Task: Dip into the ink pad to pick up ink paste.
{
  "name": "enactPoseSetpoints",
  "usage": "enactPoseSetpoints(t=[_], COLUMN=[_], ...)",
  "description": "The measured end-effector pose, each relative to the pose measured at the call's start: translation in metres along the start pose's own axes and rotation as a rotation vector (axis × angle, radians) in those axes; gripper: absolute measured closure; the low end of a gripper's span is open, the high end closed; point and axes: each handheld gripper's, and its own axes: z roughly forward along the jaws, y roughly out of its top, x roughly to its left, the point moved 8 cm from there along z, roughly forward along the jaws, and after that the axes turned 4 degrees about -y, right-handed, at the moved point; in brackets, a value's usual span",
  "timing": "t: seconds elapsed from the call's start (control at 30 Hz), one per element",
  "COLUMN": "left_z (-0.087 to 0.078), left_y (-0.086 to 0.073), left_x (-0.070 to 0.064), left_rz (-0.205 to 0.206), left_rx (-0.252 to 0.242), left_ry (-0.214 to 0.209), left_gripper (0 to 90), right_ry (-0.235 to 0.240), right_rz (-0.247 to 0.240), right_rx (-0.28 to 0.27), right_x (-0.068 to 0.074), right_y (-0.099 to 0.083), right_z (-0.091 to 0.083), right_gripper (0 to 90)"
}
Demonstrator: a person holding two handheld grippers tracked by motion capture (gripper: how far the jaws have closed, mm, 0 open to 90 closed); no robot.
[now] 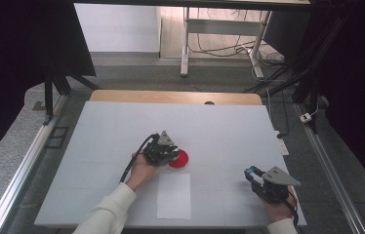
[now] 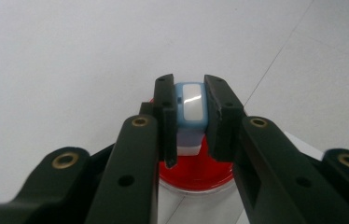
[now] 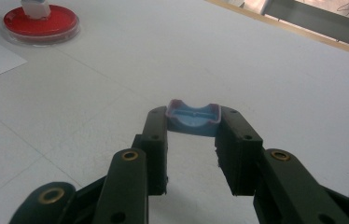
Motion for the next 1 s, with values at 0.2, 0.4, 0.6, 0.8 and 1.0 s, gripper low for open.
enactPoseSetpoints(t=[0.2, 0.4, 0.6, 0.8, 1.0], left_z=[0.000, 0.000, -0.006, -0.007, -0.021], left_y=[0.000, 0.000, 0.004, 0.005, 0.012], left_x=[0.000, 0.000, -0.002, -0.004, -0.004], left_rz=[-0.004, -0.005, -0.003, -0.005, -0.028], left_rx=[0.000, 0.000, -0.021, -0.026, -0.085], left_ry=[-0.003, -0.002, 0.004, -0.008, -0.030], left_gripper=[75.6, 75.5, 75.4, 75.4, 75.3], right_ry=[-0.003, -0.003, -0.003, -0.003, 0.000], right_rz=[-0.002, -0.003, -0.001, -0.001, 0.002], right_rx=[0.001, 0.002, 0.001, 0.001, -0.005], right_x=[0.000, 0.000, 0.000, -0.001, 0.000], right_y=[0.001, 0.000, 0.000, 0.000, 0.001], right_z=[-0.001, -0.001, -0.001, -0.001, -0.001], right_gripper=[65.2, 65.2, 65.2, 65.2, 65.2])
